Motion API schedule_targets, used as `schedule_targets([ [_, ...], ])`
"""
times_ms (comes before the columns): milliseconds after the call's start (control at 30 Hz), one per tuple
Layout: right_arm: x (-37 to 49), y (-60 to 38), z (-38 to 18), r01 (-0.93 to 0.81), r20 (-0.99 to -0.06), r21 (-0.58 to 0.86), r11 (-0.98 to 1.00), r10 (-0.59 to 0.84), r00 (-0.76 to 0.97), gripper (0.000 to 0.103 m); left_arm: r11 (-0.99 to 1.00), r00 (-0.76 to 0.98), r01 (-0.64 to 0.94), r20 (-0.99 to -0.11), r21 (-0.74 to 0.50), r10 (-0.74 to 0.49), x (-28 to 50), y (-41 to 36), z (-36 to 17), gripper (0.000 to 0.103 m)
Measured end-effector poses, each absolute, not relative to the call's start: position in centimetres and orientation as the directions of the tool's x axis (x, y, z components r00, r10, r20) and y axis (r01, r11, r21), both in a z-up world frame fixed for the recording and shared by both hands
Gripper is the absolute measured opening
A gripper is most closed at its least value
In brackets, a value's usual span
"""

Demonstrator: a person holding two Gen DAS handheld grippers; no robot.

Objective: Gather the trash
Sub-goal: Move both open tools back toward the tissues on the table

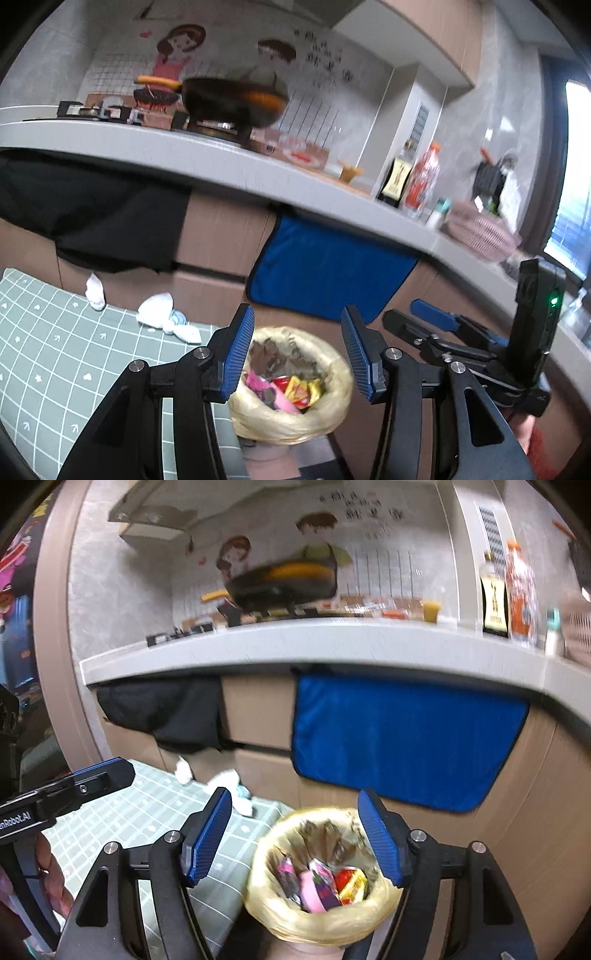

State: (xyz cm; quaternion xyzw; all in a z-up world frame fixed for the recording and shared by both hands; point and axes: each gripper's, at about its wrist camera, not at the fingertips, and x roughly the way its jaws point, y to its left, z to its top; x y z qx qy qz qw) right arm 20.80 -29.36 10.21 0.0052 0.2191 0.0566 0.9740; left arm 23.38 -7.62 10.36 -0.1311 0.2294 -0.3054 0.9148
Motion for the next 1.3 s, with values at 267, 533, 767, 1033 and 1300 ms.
schedule_targets([
  [267,18.7,-24.5,15.1,-0.169,-0.361,-0.004,0.986,0.157,0.919,0.072,0.805,0.79,0.499,-0.214,-0.321,-0.575,18.3,-2.9,15.7,0.05],
  [533,22.0,-19.3,15.7,-0.215,-0.371,0.002,0.977,0.201,0.907,0.073,0.92,0.92,0.297,-0.183,-0.255,-0.347,18.6,5.1,17.5,0.05],
  [767,27.7,-15.1,13.3,-0.254,-0.431,0.015,0.967,0.235,0.871,0.073,0.968,0.953,0.1,-0.257,-0.228,-0.159,22.9,12.3,15.0,0.05],
  [1033,34.2,-12.1,13.6,-0.286,-0.441,0.098,0.953,0.3,0.846,0.073,0.974,0.947,-0.009,-0.314,-0.226,-0.064,26.9,17.8,13.7,0.05],
  [1300,40.3,-9.9,8.4,-0.289,-0.489,0.083,0.954,0.292,0.822,0.073,0.973,0.895,0.007,-0.433,-0.231,-0.11,35.4,18.0,8.0,0.05],
])
